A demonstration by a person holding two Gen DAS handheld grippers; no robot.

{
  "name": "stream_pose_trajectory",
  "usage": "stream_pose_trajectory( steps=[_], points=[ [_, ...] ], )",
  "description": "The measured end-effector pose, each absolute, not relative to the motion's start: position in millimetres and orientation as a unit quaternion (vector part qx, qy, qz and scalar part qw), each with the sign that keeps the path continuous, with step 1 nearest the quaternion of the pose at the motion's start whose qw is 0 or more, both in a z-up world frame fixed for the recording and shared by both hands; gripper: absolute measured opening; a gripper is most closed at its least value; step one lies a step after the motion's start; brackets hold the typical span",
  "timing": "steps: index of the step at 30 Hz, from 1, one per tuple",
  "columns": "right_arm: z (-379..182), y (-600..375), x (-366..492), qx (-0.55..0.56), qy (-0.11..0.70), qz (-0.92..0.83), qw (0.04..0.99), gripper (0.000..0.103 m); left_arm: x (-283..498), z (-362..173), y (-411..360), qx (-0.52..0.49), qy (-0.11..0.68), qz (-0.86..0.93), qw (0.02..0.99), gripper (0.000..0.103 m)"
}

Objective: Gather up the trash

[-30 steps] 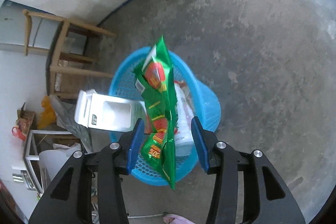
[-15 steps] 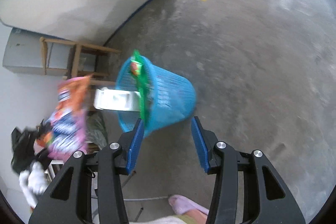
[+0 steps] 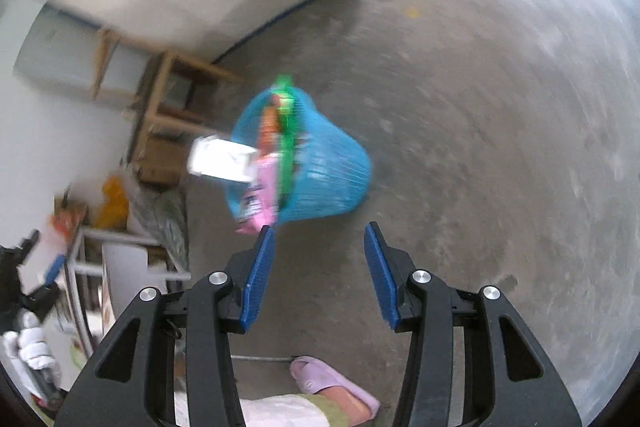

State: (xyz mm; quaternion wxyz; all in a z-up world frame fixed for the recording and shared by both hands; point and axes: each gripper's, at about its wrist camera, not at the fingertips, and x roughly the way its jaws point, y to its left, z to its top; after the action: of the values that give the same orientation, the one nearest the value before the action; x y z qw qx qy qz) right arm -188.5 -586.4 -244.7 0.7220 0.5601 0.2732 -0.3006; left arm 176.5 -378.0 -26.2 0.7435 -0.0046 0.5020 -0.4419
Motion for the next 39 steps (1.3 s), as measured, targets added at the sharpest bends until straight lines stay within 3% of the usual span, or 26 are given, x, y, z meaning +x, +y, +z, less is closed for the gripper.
stream_pose_trajectory(
  steps=[6,8,13,16,18,27,32,39],
  points=[
    [-149.6,-535.5,-134.0,0.415,0.29,-0.25,0.825,0.046,130.3,36.8,-294.5,0.019,0.409,-0.461,0.787,0.084],
    [-118.2,-511.8,-122.4,0.368,0.289,-0.232,0.853,0.051,121.4,47.2,-265.5,0.008,0.403,-0.451,0.796,0.086],
    [-43.0,-441.3,-103.6,0.241,0.261,-0.199,0.913,0.073,98.5,57.1,-184.8,-0.016,0.375,-0.363,0.853,0.094],
    [-14.0,-406.7,-95.9,0.181,0.245,-0.193,0.933,0.091,91.2,58.8,-145.5,-0.021,0.363,-0.31,0.878,0.094],
    [5.6,-378.7,-90.1,0.142,0.224,-0.194,0.944,0.096,87.1,59.0,-122.0,-0.029,0.358,-0.284,0.889,0.094],
    [21.0,-295.0,-61.2,0.108,0.241,-0.14,0.954,0.097,49.9,28.8,-68.9,-0.006,0.351,-0.16,0.923,0.094],
    [10.6,-254.7,-51.6,0.013,0.274,-0.151,0.95,0.097,36.6,20.1,-65.2,0.033,0.328,-0.112,0.937,0.094],
    [9.7,-252.6,-49.6,0.012,0.301,-0.159,0.94,0.096,49.9,21.5,-59.8,-0.017,0.355,-0.094,0.93,0.094]
  ],
)
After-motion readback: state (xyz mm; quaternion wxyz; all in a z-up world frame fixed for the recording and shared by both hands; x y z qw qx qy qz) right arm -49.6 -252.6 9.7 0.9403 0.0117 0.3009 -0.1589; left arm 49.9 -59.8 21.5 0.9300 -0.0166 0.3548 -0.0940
